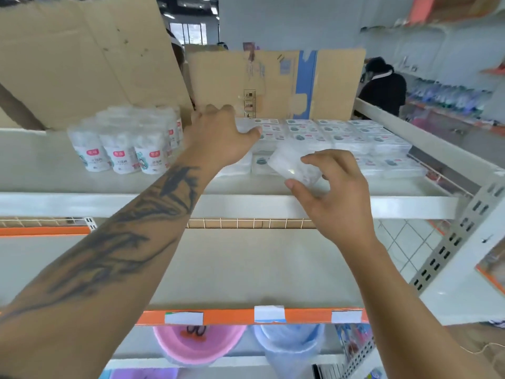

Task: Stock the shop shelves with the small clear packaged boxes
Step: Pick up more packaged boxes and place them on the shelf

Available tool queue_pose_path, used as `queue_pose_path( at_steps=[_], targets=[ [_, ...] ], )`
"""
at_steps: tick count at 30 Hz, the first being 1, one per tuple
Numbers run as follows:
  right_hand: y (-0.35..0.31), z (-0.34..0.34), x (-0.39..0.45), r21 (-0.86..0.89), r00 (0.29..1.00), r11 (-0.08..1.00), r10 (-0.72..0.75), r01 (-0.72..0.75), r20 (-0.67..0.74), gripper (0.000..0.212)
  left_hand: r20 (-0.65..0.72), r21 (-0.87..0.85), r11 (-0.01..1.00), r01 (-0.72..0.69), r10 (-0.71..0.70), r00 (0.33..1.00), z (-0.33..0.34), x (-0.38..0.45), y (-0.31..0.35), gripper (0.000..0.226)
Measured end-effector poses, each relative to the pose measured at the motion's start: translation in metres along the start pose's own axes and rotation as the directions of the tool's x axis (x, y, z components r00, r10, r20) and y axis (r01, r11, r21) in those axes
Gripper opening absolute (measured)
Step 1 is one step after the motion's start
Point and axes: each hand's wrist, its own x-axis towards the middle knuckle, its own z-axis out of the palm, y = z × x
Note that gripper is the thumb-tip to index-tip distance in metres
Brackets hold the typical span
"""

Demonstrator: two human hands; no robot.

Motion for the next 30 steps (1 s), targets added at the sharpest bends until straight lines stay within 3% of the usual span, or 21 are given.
queue_pose_path(
  at_steps=[5,8,11,13,16,19,23,27,30],
  targets=[
    [0.0,0.0,-0.003,0.004,1.0,1.0,0.006,-0.006,-0.01,0.04,0.043,0.017,0.999,0.032,-0.032,0.999,0.01,0.006,-0.002,0.086],
    [0.0,0.0,-0.002,0.01,1.0,1.0,0.007,-0.007,-0.009,0.039,-0.017,0.107,0.994,0.026,-0.025,1.0,0.0,-0.004,0.001,0.082],
    [0.0,-0.004,0.001,0.061,1.0,0.998,0.016,-0.018,0.024,0.038,-0.216,0.144,0.98,-0.138,0.167,0.962,-0.008,-0.031,0.002,0.06],
    [-0.005,-0.009,0.003,0.136,0.995,0.988,0.066,-0.076,0.076,0.039,-0.3,0.055,0.949,-0.311,0.312,0.901,-0.012,-0.058,0.0,0.046],
    [-0.012,-0.018,0.003,0.251,0.978,0.951,0.143,-0.179,0.154,0.035,-0.248,-0.144,0.858,-0.494,0.452,0.857,-0.016,-0.088,-0.004,0.053],
    [-0.018,-0.025,0.003,0.382,0.95,0.885,0.172,-0.265,0.26,0.03,-0.191,-0.213,0.792,-0.572,0.541,0.819,-0.017,-0.099,-0.01,0.052],
    [-0.032,-0.03,0.005,0.562,0.927,0.746,0.21,-0.358,0.31,0.026,-0.247,-0.295,0.763,-0.576,0.521,0.817,-0.02,-0.106,-0.019,0.038],
    [-0.048,-0.035,0.006,0.606,0.92,0.695,0.25,-0.387,0.301,0.018,-0.209,-0.448,0.763,-0.465,0.416,0.885,-0.024,-0.114,-0.023,0.028],
    [-0.053,-0.035,0.003,0.666,0.901,0.61,0.247,-0.43,0.356,0.036,-0.139,-0.593,0.72,-0.361,0.349,0.927,-0.029,-0.118,-0.02,0.017]
  ],
)
